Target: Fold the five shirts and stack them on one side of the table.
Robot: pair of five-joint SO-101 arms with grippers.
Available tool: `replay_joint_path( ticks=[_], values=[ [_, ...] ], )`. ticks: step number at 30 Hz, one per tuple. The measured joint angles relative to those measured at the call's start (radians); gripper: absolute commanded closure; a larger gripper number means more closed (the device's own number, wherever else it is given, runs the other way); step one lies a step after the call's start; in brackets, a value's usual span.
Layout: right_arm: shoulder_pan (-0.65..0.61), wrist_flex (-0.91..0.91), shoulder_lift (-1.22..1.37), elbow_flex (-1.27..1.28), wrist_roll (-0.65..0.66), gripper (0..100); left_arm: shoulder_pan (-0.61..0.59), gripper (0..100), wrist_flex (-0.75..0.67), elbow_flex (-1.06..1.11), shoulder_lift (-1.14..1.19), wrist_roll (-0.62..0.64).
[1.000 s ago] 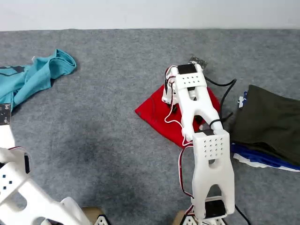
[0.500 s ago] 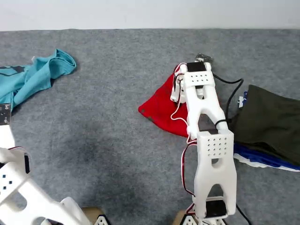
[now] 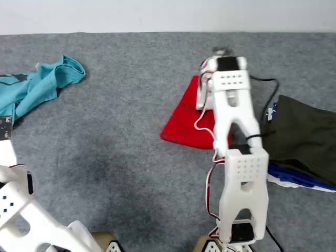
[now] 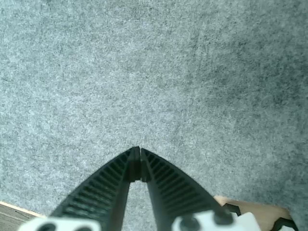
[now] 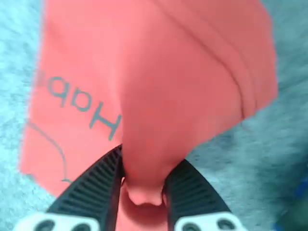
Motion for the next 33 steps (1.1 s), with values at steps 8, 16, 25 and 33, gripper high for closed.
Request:
replay_joint_path(
  ticks=[8,16,25,33],
  values=[
    [0.126,0.0,-0.238,0.023,0.157,98.9,0.0,100,0.005,0.0,0.0,0.0],
    [0.221,0.003,-0.54,0.218,0.262,98.9,0.0,100,0.005,0.0,0.0,0.0],
    [0.384,0.003,-0.686,0.354,0.37,98.9,0.0,100,0.005,0.0,0.0,0.0],
    [0.562,0.003,-0.669,0.354,0.48,98.9,0.0,100,0.005,0.0,0.0,0.0]
  ],
)
